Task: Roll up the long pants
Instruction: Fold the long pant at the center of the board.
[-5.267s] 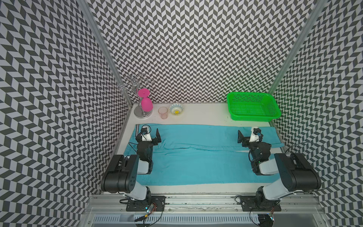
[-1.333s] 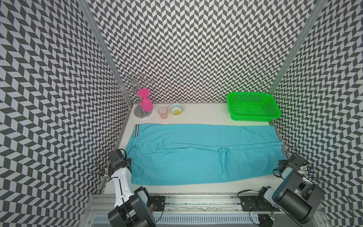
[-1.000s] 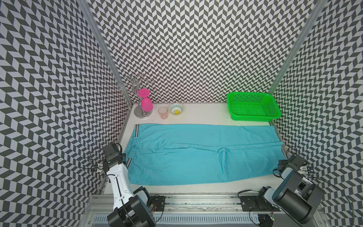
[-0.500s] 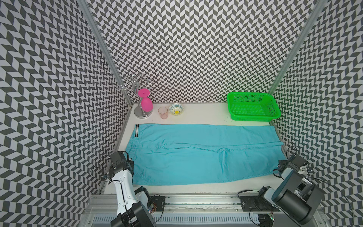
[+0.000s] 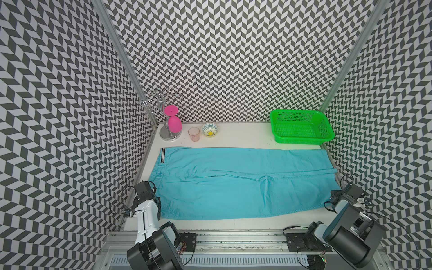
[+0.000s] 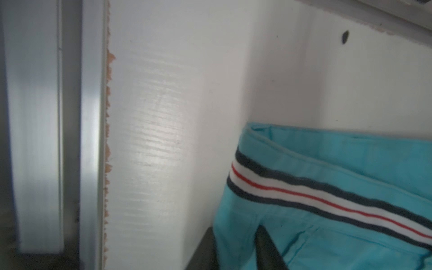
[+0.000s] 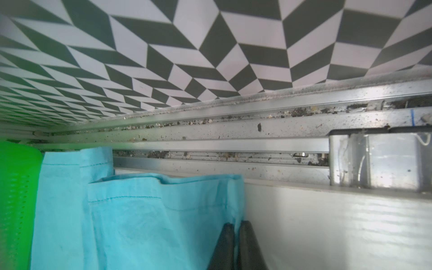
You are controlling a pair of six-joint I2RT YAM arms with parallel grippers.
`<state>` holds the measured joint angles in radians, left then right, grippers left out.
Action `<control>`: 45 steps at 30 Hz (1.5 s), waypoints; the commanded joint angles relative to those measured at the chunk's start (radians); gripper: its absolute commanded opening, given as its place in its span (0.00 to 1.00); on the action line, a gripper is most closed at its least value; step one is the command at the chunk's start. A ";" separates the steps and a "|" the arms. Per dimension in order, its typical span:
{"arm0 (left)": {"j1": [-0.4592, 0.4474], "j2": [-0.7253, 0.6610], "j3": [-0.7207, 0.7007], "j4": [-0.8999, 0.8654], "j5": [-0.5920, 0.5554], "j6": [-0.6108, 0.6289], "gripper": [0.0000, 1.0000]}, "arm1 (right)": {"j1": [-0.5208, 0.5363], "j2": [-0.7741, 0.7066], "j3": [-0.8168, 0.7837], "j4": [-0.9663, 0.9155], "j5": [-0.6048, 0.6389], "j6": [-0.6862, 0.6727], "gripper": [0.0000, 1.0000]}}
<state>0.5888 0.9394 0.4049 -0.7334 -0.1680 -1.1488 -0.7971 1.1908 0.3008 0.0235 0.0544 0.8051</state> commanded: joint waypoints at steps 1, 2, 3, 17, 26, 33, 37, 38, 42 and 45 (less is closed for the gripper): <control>-0.010 -0.063 -0.005 0.061 0.008 0.008 0.04 | -0.001 -0.055 -0.001 -0.034 -0.032 -0.012 0.00; -0.016 -0.081 0.011 0.063 0.010 0.012 0.02 | -0.001 -0.084 0.003 -0.039 -0.042 -0.016 0.00; -0.031 -0.100 0.030 0.062 0.006 0.018 0.01 | -0.001 -0.114 0.008 -0.044 -0.049 -0.025 0.00; -0.357 -0.044 0.336 0.233 -0.105 0.173 0.00 | 0.119 -0.132 0.239 0.000 -0.213 -0.195 0.00; -0.371 0.117 0.451 0.601 0.037 0.447 0.00 | 0.247 -0.009 0.400 0.068 -0.139 -0.226 0.00; -0.371 0.326 0.576 0.661 0.052 0.475 0.00 | 0.257 0.091 0.496 0.096 -0.097 -0.217 0.00; -0.372 0.416 0.639 0.664 0.041 0.478 0.00 | 0.264 0.146 0.526 0.115 -0.083 -0.207 0.00; -0.371 0.436 0.650 0.667 0.038 0.475 0.00 | 0.270 0.158 0.530 0.123 -0.077 -0.204 0.00; -0.370 0.498 0.674 0.689 0.022 0.461 0.00 | 0.303 0.198 0.552 0.141 -0.040 -0.203 0.00; -0.371 0.533 0.680 0.710 0.014 0.455 0.00 | 0.323 0.227 0.574 0.144 -0.022 -0.203 0.00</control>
<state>0.2153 1.4567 1.0477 -0.0975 -0.1192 -0.6987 -0.4900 1.3994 0.8375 0.0914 -0.0143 0.6037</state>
